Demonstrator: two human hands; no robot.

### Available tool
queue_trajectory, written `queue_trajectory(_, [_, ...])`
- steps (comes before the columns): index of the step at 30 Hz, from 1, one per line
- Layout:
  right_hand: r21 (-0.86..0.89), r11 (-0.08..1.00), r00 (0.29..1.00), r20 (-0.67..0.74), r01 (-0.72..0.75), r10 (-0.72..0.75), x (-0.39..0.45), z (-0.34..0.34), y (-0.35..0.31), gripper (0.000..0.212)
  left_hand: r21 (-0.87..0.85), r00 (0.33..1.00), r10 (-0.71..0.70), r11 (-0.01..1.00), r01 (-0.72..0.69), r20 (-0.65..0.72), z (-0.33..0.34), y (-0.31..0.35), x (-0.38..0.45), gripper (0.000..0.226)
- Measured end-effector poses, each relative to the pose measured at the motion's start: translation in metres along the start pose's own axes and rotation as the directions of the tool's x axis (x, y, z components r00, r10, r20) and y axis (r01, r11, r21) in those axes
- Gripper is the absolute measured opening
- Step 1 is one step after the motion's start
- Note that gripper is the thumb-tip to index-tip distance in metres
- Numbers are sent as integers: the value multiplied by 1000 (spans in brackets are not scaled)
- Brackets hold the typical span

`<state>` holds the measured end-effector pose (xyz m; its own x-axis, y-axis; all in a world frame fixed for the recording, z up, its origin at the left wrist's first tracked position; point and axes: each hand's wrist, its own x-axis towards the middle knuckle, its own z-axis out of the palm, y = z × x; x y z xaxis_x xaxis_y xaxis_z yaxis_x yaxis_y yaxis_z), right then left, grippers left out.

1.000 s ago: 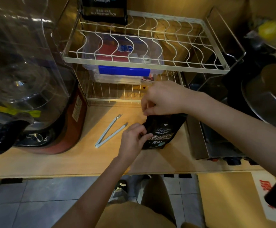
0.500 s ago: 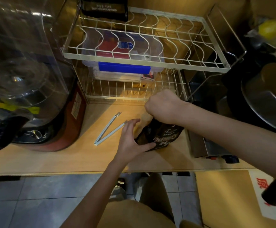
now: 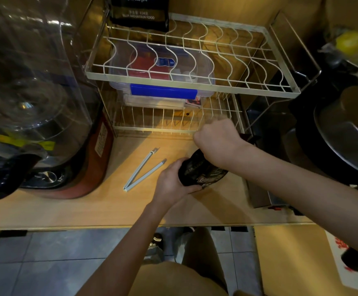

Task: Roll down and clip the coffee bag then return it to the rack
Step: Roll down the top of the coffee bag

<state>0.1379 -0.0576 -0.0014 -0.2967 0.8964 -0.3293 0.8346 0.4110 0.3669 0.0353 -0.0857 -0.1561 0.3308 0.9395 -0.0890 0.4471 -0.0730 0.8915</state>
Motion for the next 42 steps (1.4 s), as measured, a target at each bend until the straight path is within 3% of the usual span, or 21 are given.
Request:
queue_trajectory(7, [-13, 995, 987, 129, 102, -100, 18, 24, -25, 23, 74, 999, -34, 997, 34, -2, 4, 8, 2, 60])
queue_trajectory(17, [-19, 995, 993, 70, 95, -93, 18, 24, -3, 12, 16, 998, -7, 1000, 6, 69, -3, 1, 4, 76])
queue_trajectory(24, [174, 984, 992, 103, 49, -68, 18, 23, 15, 18, 46, 994, 24, 999, -29, 108, -4, 5, 9, 75])
queue_trajectory(30, [100, 990, 993, 41, 104, -109, 12, 22, 20, 14, 22, 994, 1, 1000, -3, 110, -5, 7, 13, 75])
queue_trajectory(42, [98, 995, 996, 77, 26, -34, 4, 0, 25, 17, -20, 993, -1, 1000, 3, 114, -13, 2, 12, 73])
